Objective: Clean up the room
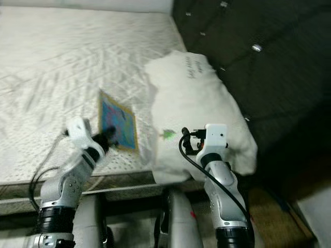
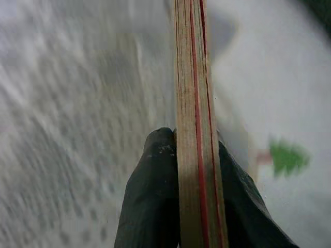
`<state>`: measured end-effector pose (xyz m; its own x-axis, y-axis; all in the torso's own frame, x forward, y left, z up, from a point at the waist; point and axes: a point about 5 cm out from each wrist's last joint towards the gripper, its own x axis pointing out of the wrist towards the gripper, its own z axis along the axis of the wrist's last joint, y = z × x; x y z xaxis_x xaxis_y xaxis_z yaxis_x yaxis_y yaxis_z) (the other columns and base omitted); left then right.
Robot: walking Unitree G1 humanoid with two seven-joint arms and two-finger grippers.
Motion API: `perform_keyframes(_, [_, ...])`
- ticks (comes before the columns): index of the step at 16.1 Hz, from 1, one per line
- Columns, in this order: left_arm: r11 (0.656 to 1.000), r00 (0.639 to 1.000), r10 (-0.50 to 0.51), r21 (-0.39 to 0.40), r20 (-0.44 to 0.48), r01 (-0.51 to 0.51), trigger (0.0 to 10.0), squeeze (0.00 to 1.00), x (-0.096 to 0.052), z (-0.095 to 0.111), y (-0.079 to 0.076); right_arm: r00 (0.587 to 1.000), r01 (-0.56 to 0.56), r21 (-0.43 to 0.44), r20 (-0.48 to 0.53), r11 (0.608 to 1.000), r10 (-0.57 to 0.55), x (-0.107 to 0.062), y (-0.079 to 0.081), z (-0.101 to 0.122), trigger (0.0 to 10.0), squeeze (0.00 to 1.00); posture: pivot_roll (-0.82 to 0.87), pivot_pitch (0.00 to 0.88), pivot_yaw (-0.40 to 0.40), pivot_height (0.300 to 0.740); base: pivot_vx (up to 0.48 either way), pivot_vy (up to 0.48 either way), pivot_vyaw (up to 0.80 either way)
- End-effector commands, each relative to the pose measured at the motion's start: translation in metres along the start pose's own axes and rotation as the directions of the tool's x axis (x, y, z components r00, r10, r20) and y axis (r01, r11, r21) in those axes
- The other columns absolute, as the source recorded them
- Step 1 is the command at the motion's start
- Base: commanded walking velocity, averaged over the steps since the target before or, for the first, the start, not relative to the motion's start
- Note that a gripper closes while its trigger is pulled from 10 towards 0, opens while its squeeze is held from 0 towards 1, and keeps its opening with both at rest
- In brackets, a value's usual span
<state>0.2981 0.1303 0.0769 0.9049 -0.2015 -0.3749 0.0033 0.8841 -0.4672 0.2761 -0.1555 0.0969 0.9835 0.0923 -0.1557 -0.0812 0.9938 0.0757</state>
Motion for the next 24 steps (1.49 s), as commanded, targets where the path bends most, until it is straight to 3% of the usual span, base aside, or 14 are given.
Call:
perform_keyframes(1, [0.997,1.0,-0.007,-0.073,-0.028,0.005,10.0,0.0,0.008,0.005,-0.003,1.0,0.011,-0.005,0.015,1.0,-0.011,-0.001,-0.003,0.006,10.0,0.0,-0.06,0.112,-0.105,0.587,0.0,0.0,0.0])
perform_keyframes(4, [0.979,0.998,-0.029,-0.202,-0.056,0.017,10.0,0.0,0.016,0.007,-0.01,1.0,0.005,-0.011,0.008,1.0,-0.005,-0.002,-0.005,0.006,10.0,0.0,-0.07,0.111,-0.102,0.587,0.0,0.0,0.0])
perform_keyframes(5, [0.978,0.997,-0.039,-0.209,-0.068,0.024,10.0,0.0,0.016,0.005,-0.011,1.0,0.004,-0.012,0.006,1.0,-0.004,-0.003,-0.005,0.006,10.0,0.0,-0.07,0.111,-0.102,0.587,0.0,0.0,0.0])
perform_keyframes(9, [0.979,0.993,-0.035,-0.202,-0.114,0.011,10.0,0.0,0.02,0.0,-0.007,1.0,-0.025,0.002,-0.001,1.0,0.025,-0.006,-0.003,0.005,10.0,0.0,-0.07,0.113,-0.095,0.582,0.0,0.0,0.0])
perform_keyframes(12, [0.978,0.993,-0.027,-0.21,-0.115,0.003,10.0,0.0,0.024,0.003,-0.006,0.999,-0.033,0.011,0.003,0.999,0.033,-0.007,-0.001,0.005,10.0,0.0,-0.08,0.116,-0.096,0.552,0.0,0.0,0.0])
perform_keyframes(17, [0.977,0.992,-0.021,-0.213,-0.126,-0.006,10.0,0.0,0.028,0.002,-0.004,1.0,-0.03,0.009,-0.003,1.0,0.03,-0.008,-0.003,0.005,10.0,0.0,-0.08,0.116,-0.095,0.552,0.0,0.0,0.0])
perform_keyframes(18, [0.985,0.994,0.0,-0.171,-0.109,-0.018,10.0,0.0,0.029,0.005,0.002,1.0,-0.027,0.006,-0.004,1.0,0.027,-0.009,-0.003,0.005,10.0,0.0,-0.08,0.116,-0.095,0.552,0.0,0.0,0.0])
perform_keyframes(24, [0.988,0.994,-0.016,-0.157,-0.104,0.0,10.0,0.0,0.04,0.018,0.015,1.0,-0.019,-0.004,0.004,1.0,0.019,-0.009,-0.006,0.008,10.0,0.0,-0.1,0.109,-0.103,0.552,0.0,0.0,0.0])
